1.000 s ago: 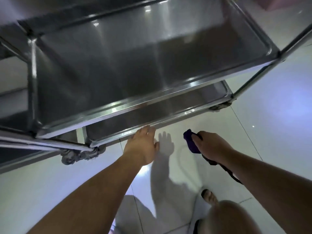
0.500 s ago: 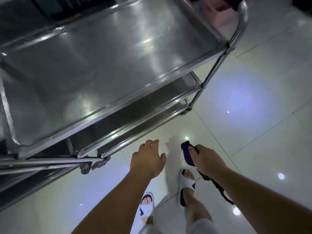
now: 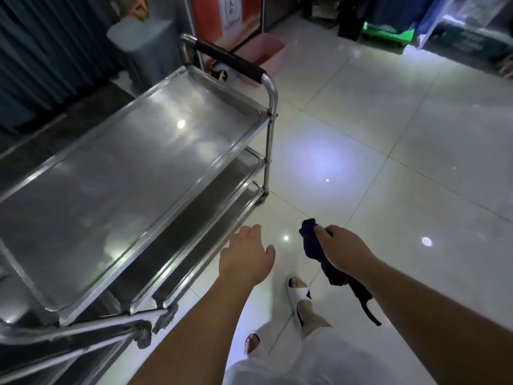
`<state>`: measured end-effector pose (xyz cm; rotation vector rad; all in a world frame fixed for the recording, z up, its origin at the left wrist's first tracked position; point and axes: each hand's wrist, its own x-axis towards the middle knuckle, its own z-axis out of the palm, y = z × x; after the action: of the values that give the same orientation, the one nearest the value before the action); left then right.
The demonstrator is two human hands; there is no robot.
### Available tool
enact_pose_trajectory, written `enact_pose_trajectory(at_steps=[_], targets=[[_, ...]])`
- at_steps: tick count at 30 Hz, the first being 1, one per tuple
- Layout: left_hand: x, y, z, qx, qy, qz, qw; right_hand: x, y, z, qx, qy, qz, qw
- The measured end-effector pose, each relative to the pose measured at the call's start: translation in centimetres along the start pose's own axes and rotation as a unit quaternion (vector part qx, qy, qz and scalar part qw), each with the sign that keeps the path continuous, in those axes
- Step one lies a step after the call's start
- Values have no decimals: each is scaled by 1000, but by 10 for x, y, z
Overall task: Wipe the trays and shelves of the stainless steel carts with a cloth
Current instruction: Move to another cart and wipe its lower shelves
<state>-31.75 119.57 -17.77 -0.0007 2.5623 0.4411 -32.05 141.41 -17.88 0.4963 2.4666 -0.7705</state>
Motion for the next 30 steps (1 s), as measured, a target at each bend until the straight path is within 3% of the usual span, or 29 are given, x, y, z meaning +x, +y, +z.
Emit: enact_pose_trajectory(at_steps=[7, 17, 30], targets=[[11, 88, -38, 43, 3, 64, 997, -9, 61, -66, 87, 32, 69, 993], [105, 262, -60, 82, -14, 100, 992, 58, 131, -195, 169, 48, 114, 978], [254, 405, -123, 56, -25, 126, 990, 182, 128, -341, 298, 52, 138, 943]])
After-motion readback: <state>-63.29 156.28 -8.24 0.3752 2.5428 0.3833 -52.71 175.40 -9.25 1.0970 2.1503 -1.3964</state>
